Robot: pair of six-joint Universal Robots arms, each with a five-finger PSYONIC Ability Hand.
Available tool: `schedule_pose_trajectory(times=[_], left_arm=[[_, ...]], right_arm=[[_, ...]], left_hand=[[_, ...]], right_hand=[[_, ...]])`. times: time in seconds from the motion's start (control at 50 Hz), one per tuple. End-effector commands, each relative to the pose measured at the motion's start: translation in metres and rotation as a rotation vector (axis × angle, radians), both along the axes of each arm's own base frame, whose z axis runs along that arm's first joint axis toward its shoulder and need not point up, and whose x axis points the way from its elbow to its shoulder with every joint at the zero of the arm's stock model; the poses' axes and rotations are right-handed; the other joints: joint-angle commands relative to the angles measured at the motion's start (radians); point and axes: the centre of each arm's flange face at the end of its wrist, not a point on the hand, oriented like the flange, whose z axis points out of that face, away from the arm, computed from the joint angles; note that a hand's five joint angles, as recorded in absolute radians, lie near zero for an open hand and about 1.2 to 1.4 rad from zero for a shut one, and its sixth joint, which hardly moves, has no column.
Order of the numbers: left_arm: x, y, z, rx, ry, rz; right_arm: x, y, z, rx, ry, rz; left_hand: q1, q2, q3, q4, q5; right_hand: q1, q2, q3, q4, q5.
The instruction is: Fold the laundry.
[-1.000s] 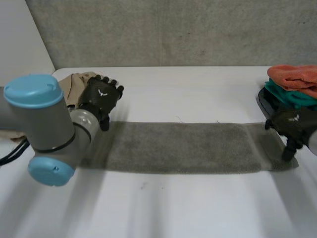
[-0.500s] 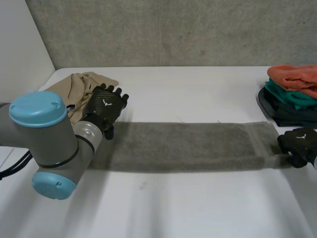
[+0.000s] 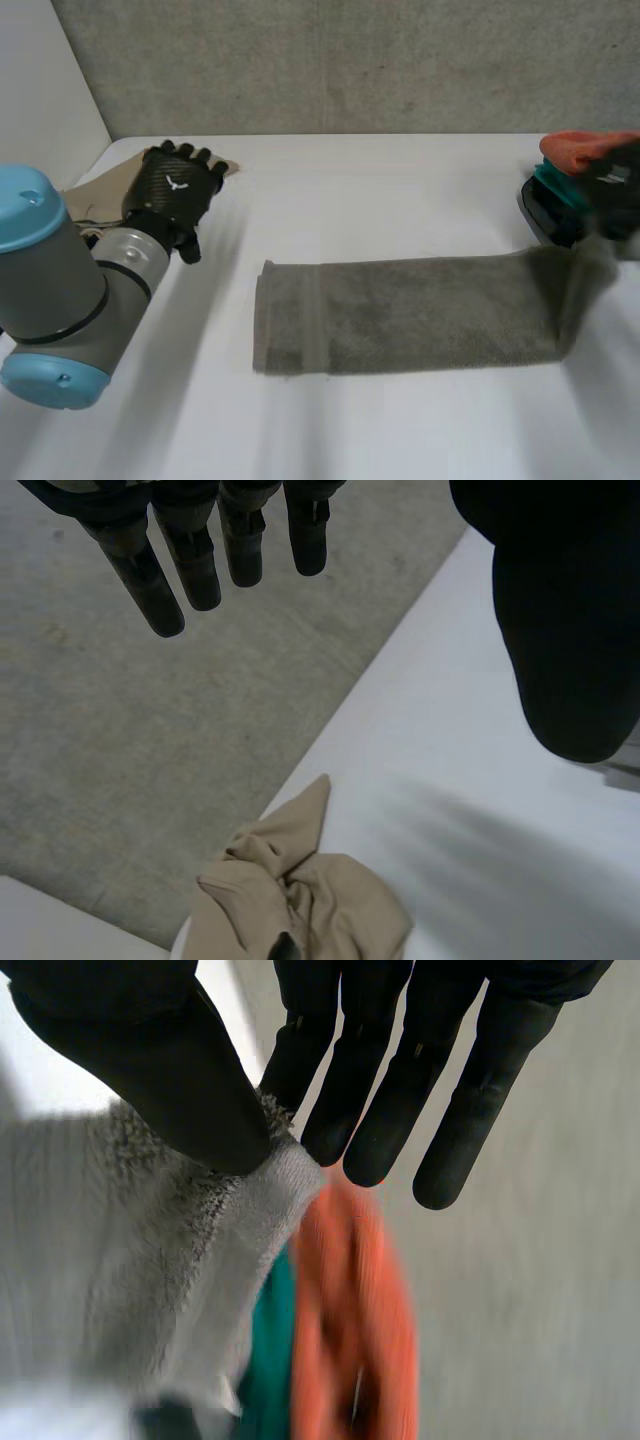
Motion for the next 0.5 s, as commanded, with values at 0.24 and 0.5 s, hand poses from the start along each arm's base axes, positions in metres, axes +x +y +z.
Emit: schedule_pose_trajectory(times=[0.24, 0.5], left_arm=[[0.004, 0.009, -0.003, 0.05, 0.076, 0.004], [-0.003, 0.009, 0.003, 0.03, 0.081, -0.014]], right_arm=[[0.211, 0.183, -0.091, 0.069, 0.079, 0.882], [0.147, 0.127, -0.035, 0.222, -0.201, 0.437]], left_hand=[[-0.017, -0.03, -0.039, -0.029, -0.049], [-0.017, -0.03, -0.039, -0.029, -0.049]], right_hand=[[0.294, 0.221, 0.209, 0.199, 0.231], [-0.928, -1.001, -1.013, -1.022, -0.991]])
